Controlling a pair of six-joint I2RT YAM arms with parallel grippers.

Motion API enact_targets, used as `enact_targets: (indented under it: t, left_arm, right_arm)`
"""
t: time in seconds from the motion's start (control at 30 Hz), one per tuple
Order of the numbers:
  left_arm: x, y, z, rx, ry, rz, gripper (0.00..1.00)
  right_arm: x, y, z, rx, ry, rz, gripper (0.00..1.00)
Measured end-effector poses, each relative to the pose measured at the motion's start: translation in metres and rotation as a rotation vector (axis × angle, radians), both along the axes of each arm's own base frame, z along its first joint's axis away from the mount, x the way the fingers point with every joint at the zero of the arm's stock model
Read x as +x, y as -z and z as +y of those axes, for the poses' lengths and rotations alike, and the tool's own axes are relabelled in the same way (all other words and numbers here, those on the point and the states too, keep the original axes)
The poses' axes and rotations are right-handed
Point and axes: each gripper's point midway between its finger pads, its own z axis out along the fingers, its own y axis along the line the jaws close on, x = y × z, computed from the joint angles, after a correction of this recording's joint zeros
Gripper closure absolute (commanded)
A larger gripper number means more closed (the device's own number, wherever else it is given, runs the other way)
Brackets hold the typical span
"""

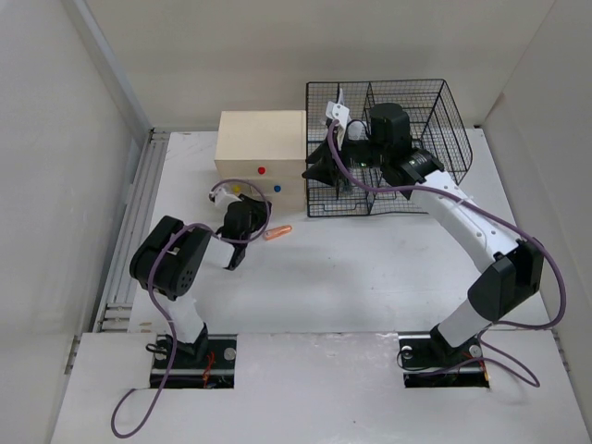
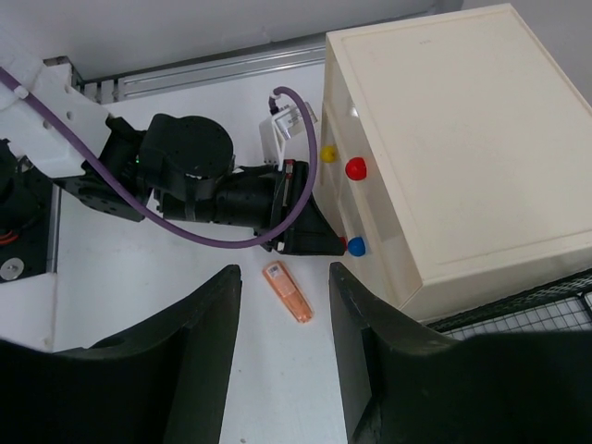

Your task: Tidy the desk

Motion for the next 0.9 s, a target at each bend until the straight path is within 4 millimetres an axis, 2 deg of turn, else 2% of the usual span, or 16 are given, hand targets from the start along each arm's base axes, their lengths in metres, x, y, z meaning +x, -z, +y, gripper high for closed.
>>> enact_targets:
  t: [0.1,0.27,0.67,0.9]
  left_arm:
    - [-0.001,0.0,0.001,0.005,-0.011,-0.007,0.96]
    - [-0.011,0.001,0.005,-0.001,-0.022,-0.014,0.99]
    - [-0.095,0.002,0.009,-0.074,-0.005,-0.025,0.99]
    - [-0.14,0.004,-0.006,-0.119,0.042,0.002,1.0]
  right_arm:
    - [-0.001,0.0,0.0,0.001,-0.004,0.0,0.51]
    - [-0.001,0.0,0.0,0.002,-0.007,0.001,0.5]
    - [-0.005,-0.001,0.002,0.008,-0.028,0.004,0.5]
    - [-0.007,-0.002,0.002,0.011,-0.04,0.006,0.5]
